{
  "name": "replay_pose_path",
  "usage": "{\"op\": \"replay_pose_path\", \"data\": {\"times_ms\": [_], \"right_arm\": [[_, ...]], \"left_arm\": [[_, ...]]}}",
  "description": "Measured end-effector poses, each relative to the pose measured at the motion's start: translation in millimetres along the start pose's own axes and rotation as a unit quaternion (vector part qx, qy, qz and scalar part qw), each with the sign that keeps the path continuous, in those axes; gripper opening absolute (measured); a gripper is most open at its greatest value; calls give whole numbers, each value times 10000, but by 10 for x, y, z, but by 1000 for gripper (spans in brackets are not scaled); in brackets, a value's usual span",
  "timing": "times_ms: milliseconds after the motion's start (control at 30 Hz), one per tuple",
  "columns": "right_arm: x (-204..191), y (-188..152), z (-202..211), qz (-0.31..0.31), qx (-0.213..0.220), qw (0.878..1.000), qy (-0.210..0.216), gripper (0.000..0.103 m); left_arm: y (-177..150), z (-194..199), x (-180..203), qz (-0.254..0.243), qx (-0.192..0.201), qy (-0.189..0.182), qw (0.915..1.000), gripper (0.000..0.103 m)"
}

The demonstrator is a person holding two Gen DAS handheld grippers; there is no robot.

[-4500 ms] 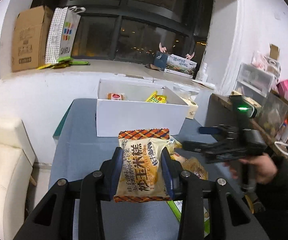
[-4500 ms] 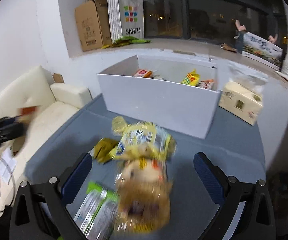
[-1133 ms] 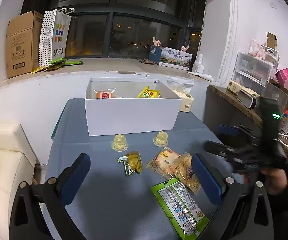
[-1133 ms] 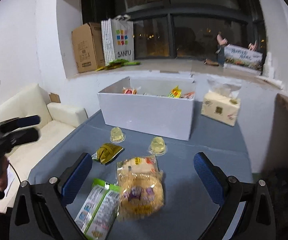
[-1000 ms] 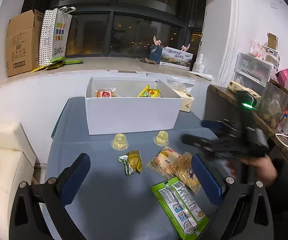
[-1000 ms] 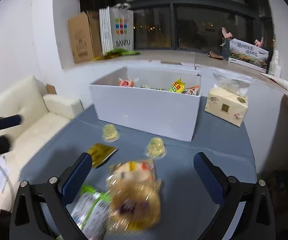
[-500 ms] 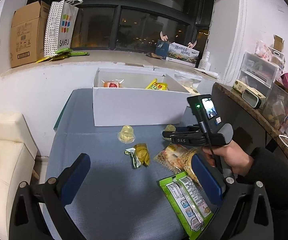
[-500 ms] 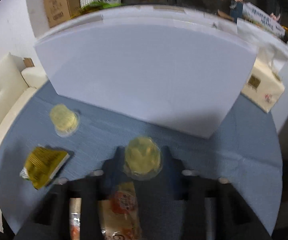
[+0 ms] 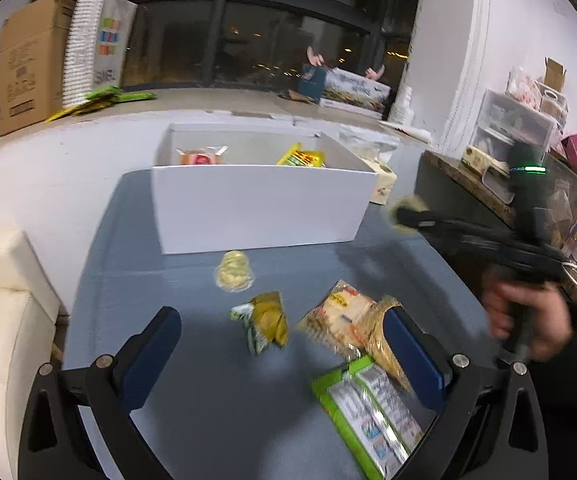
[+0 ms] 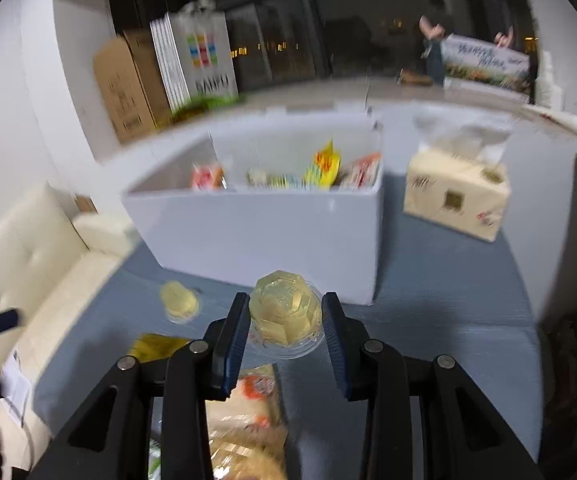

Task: Organize snacks
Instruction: 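Grasp a clear jelly cup with the right tool while the left tool grasps another jelly cup, then carry both jelly cups into the white box and open both tools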

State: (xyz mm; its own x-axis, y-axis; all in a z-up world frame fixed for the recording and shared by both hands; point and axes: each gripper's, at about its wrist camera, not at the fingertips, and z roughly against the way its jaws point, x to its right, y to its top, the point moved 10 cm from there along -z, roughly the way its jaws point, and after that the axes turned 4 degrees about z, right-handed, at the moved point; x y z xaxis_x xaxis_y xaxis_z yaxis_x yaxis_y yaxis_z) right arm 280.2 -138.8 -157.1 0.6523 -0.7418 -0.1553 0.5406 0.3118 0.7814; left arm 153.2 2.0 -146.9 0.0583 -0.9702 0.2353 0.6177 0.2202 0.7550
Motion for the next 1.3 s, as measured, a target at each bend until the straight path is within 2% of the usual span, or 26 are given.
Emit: {"op": "replay_pose_path", "data": {"times_ms": [100,200,300,367,400,500,567,600,633,733,833,933,1133,1200,1300], "right_arm": [[-91,57,401,-57,376,9992,93,39],[-149,33,815,-41,721,9974,3,39],[-208,12,1079,-103,959,9953,6,39],[-223,-19,1196,-49,1049,9944,-65,39],[-246,-37,1246,13,1063,9943,-96,39],[-258,-88,1261,12,1018,9948,-37,39],[-251,-120,1254,4,1009,9949,-52,39],[-266,-131,1242,-18,1002,9950,-9,39],[-278,-149,1245,-15,993,9951,8,39],[-316,-190,1199,39,925,9957,23,39],[-344,-220,1190,62,893,9960,59,39],[-340,-243,1184,47,872,9962,47,39],[-338,-251,1178,48,855,9963,21,39],[-353,-241,1169,78,850,9963,33,39],[-357,-196,1137,68,834,9965,76,40]], "left_arm": [[105,-330,-11,-119,-133,121,9998,103],[206,-706,-66,-166,-265,230,9992,103],[248,-1107,-236,-18,-491,427,9979,101],[229,-1285,-351,121,-642,482,9967,94],[206,-1369,-423,213,-731,528,9957,86],[146,-1467,-509,224,-833,658,9941,80],[133,-1494,-464,28,-826,604,9947,65],[117,-1523,-454,-66,-869,655,9940,47],[109,-1558,-465,-118,-912,717,9932,37],[113,-1589,-479,-76,-842,688,9940,36],[116,-1550,-494,-52,-798,628,9948,36],[169,-1399,-492,-37,-587,609,9964,35],[334,-720,-403,-78,176,461,9988,35],[389,-391,-337,24,488,299,9984,35],[471,-10,-190,-91,862,167,9961,35]]}}
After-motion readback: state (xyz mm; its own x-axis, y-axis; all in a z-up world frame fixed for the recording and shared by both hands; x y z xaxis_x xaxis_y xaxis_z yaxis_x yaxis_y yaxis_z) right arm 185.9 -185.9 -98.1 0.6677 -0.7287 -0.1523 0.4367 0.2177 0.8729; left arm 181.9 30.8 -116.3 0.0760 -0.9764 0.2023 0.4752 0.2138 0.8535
